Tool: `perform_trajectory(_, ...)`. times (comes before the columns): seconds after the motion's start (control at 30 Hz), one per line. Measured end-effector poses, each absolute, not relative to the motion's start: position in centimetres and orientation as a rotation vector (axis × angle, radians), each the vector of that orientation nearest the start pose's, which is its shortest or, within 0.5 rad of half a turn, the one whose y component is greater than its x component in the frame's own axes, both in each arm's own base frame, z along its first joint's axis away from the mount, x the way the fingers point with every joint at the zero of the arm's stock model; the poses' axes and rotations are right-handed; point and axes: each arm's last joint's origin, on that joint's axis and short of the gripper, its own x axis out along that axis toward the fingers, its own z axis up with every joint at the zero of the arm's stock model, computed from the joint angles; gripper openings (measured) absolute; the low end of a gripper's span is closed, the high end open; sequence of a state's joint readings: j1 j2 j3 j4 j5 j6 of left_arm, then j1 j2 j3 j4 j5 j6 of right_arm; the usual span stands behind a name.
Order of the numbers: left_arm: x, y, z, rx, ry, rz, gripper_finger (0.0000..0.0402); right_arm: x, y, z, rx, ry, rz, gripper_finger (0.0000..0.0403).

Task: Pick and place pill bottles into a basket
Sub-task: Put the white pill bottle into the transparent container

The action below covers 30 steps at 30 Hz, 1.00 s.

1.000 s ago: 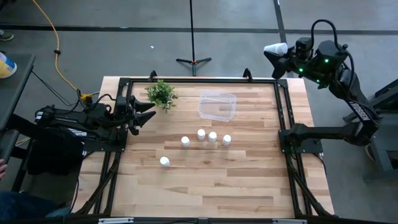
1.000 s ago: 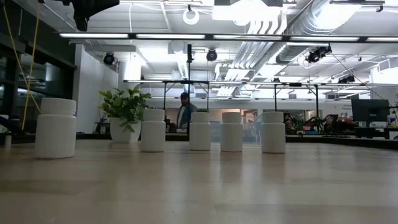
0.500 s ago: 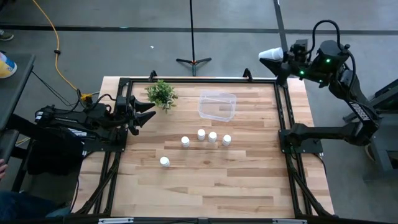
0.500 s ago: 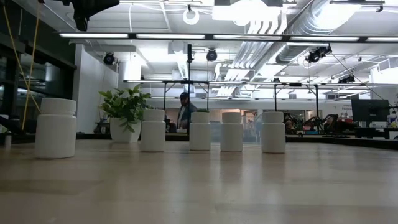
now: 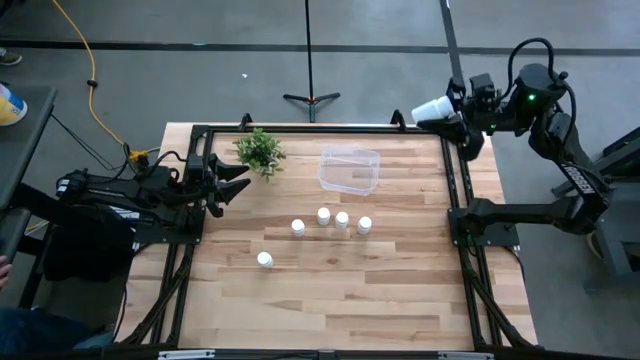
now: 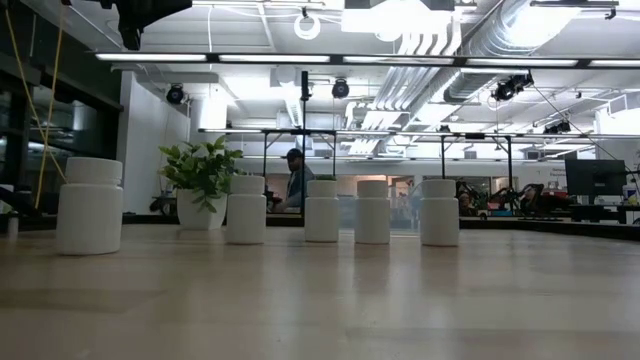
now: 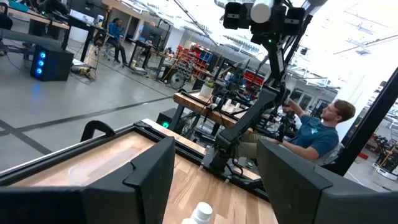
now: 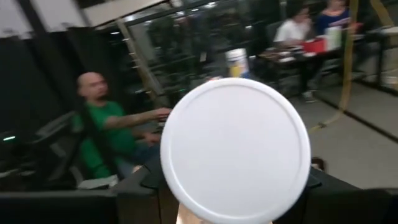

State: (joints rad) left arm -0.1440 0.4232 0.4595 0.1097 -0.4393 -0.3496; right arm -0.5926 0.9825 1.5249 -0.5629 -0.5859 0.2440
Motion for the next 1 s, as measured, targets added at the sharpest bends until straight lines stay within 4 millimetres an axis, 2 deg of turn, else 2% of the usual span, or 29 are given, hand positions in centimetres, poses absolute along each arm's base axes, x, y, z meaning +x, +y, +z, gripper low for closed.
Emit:
perform_trajectory(0.3,11.5,-0.4,29.4,-0.390,-0.193,0.283,0.0260,12.8,-6.0,49.9,0.338,0.057,0.249,0.0169)
perform_trajectory(0.47,11.5,-0.4,29.4,-0.390,-0.194,0.284,0.0260,12.8,-5.9,49.9,0.350,0.061,0.264,0.0169)
perform_trajectory(0.63,11.5,-0.4,29.4,-0.390,-0.194,0.284,0.0260,12.8,-6.0,49.9,0.344,0.057,0.237,0.0169)
perform_trajectory(1.0,11.5,-0.4,29.4,-0.411,-0.197,0.283,0.0260,13.4,-7.2,48.6,0.306,0.119,-0.052,0.0169)
